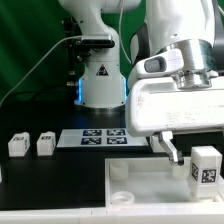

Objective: Assemble one leg

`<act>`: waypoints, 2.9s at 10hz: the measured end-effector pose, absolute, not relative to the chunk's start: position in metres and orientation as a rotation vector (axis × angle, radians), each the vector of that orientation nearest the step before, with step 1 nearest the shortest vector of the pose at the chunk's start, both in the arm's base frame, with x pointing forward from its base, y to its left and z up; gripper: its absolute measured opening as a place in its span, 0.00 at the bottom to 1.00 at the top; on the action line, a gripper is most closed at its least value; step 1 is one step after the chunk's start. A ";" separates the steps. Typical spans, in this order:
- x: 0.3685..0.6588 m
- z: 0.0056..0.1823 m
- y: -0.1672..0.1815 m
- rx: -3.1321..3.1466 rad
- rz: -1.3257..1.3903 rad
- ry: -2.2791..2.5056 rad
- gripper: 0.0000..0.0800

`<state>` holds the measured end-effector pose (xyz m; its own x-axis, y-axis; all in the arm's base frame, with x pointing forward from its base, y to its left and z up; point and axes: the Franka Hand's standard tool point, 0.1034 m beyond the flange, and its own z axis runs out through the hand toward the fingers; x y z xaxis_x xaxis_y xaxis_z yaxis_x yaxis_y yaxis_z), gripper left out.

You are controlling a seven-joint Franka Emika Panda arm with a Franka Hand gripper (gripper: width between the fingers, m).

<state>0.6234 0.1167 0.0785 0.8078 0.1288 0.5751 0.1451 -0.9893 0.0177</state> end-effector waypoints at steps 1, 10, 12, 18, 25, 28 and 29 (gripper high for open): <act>0.623 0.078 0.117 -2.962 -0.939 -0.228 0.81; 0.614 0.101 0.113 -3.045 -0.623 -0.242 0.81; 0.607 0.119 0.113 -3.098 -0.229 -0.240 0.81; 0.630 0.122 0.116 -3.117 0.245 -0.212 0.81; 0.640 0.092 0.117 -3.125 0.169 -0.192 0.81; 0.638 0.080 0.113 -3.129 0.130 -0.184 0.81; 0.638 0.080 0.113 -3.131 0.130 -0.156 0.81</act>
Offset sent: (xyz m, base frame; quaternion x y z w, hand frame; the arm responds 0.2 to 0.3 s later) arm 0.0000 0.0000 0.0000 0.0000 0.0000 0.0000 1.0000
